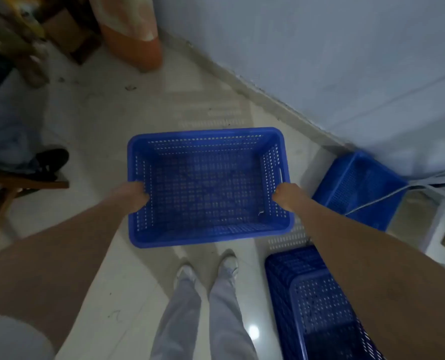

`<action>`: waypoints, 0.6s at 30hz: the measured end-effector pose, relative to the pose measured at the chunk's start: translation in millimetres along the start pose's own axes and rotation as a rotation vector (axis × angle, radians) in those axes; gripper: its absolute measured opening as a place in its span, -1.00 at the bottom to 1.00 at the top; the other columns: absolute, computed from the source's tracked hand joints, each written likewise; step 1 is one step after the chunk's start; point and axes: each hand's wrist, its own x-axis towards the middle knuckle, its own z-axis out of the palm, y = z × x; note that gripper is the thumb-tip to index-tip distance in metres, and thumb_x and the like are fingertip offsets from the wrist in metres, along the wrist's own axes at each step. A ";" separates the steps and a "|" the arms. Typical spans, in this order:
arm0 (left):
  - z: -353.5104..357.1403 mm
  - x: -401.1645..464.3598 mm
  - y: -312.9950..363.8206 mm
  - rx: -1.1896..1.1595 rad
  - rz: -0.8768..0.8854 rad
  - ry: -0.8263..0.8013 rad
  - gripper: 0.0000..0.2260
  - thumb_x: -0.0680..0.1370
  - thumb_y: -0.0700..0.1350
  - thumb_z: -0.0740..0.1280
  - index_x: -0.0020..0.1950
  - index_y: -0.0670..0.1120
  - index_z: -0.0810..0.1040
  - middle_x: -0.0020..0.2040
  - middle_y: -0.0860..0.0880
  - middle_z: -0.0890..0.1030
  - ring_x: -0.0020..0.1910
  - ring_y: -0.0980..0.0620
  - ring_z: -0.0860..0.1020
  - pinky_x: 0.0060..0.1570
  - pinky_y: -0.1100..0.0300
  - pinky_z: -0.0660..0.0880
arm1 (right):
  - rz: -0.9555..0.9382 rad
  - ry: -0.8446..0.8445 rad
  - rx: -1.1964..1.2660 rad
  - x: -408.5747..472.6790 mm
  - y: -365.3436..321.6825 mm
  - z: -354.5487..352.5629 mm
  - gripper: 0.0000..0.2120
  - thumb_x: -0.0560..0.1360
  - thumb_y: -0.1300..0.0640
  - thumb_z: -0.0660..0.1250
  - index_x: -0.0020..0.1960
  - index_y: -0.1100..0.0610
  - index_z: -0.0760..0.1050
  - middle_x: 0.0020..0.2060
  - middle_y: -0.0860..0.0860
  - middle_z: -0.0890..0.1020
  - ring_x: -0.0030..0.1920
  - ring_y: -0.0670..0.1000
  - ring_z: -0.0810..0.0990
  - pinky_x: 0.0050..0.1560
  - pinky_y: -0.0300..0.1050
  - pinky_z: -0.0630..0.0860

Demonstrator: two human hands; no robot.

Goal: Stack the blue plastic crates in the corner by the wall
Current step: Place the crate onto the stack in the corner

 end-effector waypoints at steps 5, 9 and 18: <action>33.8 40.2 -11.9 -0.042 -0.085 -0.066 -0.85 0.58 -0.08 0.15 0.00 -0.12 0.45 0.04 -0.14 0.56 -0.08 -0.06 0.50 -0.07 0.12 0.43 | 0.099 -0.009 0.019 45.1 16.6 25.4 -0.71 0.55 0.17 0.14 -0.35 0.10 0.28 -0.37 0.02 0.33 -0.15 0.10 0.42 -0.05 -0.04 0.36; 55.2 67.2 -27.4 -0.162 -0.147 -0.066 -0.78 0.55 -0.11 0.23 0.14 -0.18 0.48 0.09 -0.19 0.56 0.01 -0.15 0.53 -0.04 0.10 0.43 | 0.125 0.019 0.054 80.7 35.1 40.3 -0.67 0.55 0.17 0.16 -0.38 0.07 0.23 -0.38 0.02 0.33 -0.40 -0.03 0.28 -0.08 -0.05 0.36; 85.1 129.4 -47.0 -0.283 -0.311 -0.007 -0.51 0.54 -0.16 0.30 0.41 -0.28 0.28 0.33 -0.32 0.40 0.24 -0.31 0.45 0.20 -0.13 0.46 | 0.067 0.225 0.113 148.3 49.4 57.2 -0.77 0.55 0.26 0.14 0.19 0.26 0.38 0.24 0.20 0.39 0.13 0.20 0.44 -0.09 0.00 0.43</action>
